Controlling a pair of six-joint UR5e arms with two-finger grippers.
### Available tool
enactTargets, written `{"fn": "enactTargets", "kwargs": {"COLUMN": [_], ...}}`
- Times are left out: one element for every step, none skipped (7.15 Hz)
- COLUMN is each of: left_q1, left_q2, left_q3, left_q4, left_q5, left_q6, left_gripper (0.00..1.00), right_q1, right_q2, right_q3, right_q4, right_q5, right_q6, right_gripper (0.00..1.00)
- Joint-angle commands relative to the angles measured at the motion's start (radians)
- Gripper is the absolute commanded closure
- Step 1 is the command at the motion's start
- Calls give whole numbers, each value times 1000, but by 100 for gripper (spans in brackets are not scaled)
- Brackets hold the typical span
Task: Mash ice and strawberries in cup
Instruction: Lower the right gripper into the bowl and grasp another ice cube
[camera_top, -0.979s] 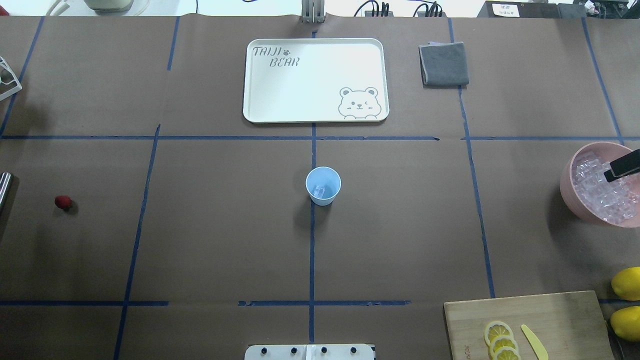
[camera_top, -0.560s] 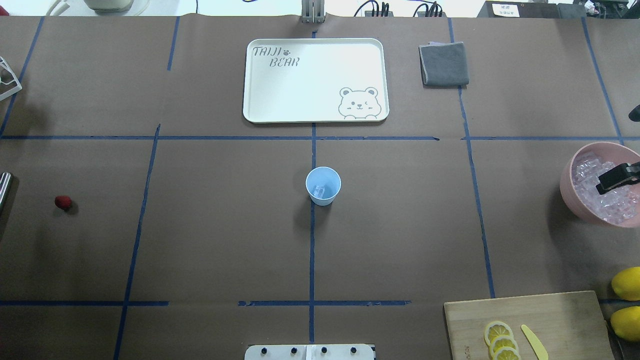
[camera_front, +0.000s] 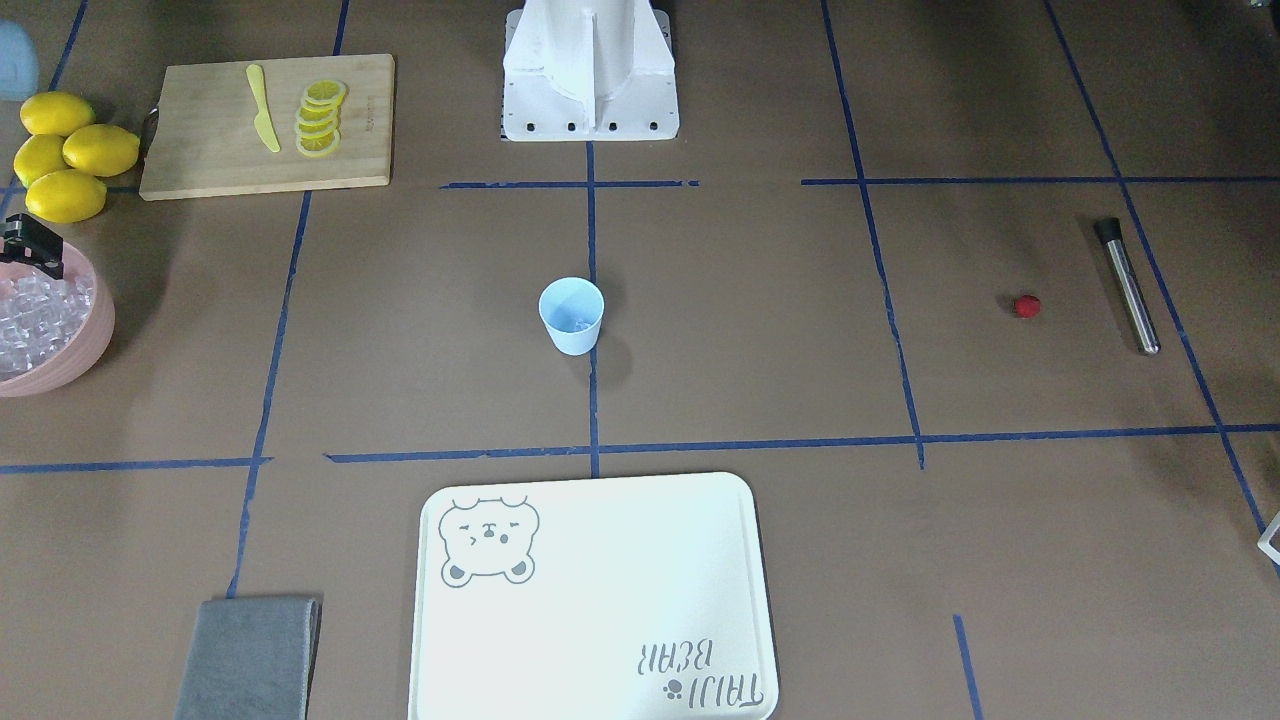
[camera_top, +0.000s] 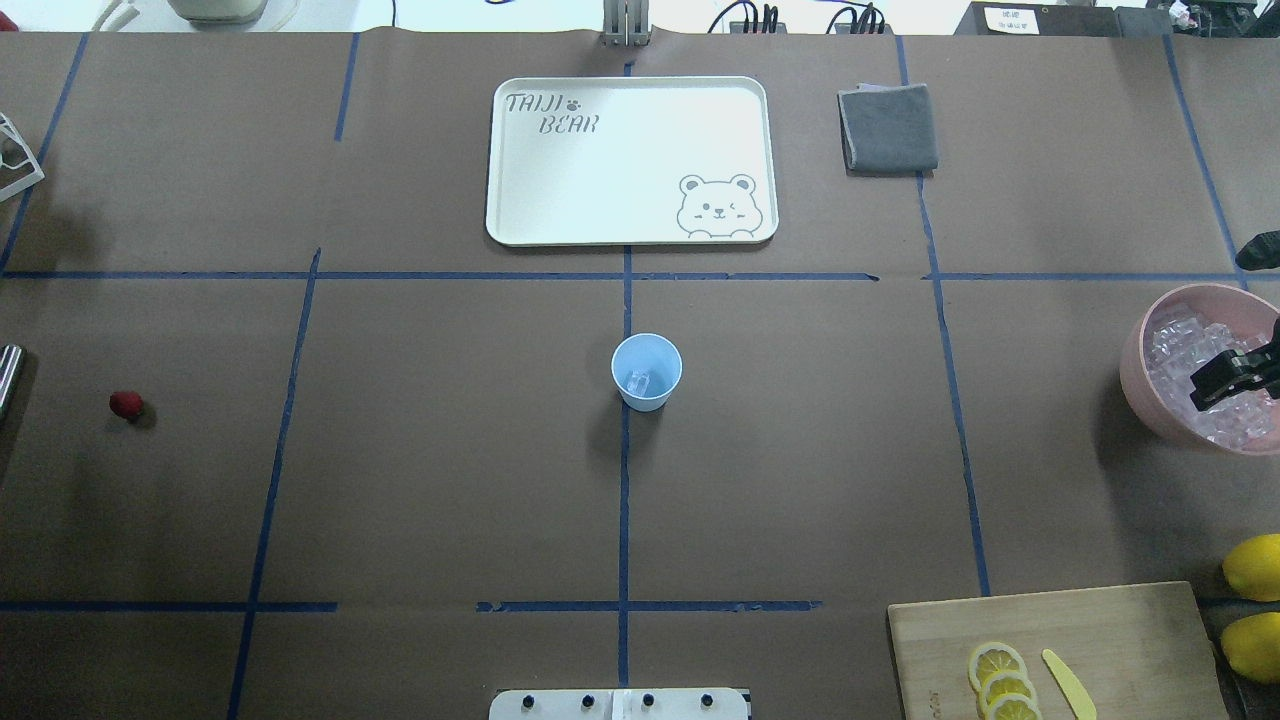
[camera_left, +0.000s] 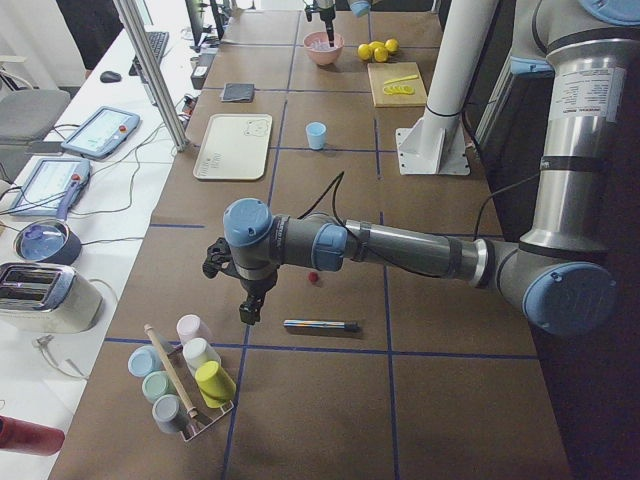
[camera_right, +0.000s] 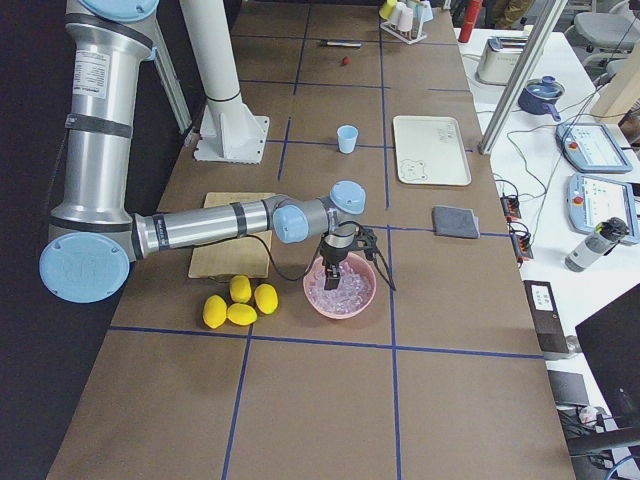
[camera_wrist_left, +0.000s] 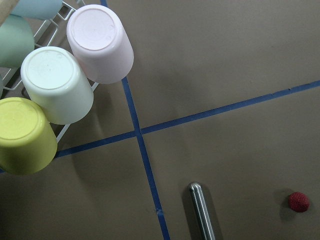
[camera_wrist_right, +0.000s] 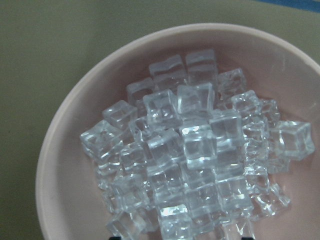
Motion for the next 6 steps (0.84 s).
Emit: {"fn": "enactTargets", "kwargs": {"left_q1": [0, 0, 0, 0, 0, 0], "left_q2": [-1, -1, -1, -3, -1, -1], "left_q3": [0, 1, 1, 1, 0, 0], "left_q4": [0, 0, 0, 0, 0, 0], "left_q5": [1, 1, 1, 1, -1, -1], "left_q6": [0, 0, 0, 0, 0, 0], "left_gripper": [0, 0, 0, 0, 0, 0], "right_q1": [-22, -26, -25, -25, -23, -22], "right_q2": [21, 30, 30, 29, 21, 15], "right_q3": [-8, -13, -13, -13, -13, -14], "right_q4": [0, 0, 0, 0, 0, -2], "right_q5": [-3, -10, -13, -13, -11, -11], "right_q6": [-6, -21, -35, -37, -52, -69], "right_gripper": [36, 37, 39, 39, 39, 38]}}
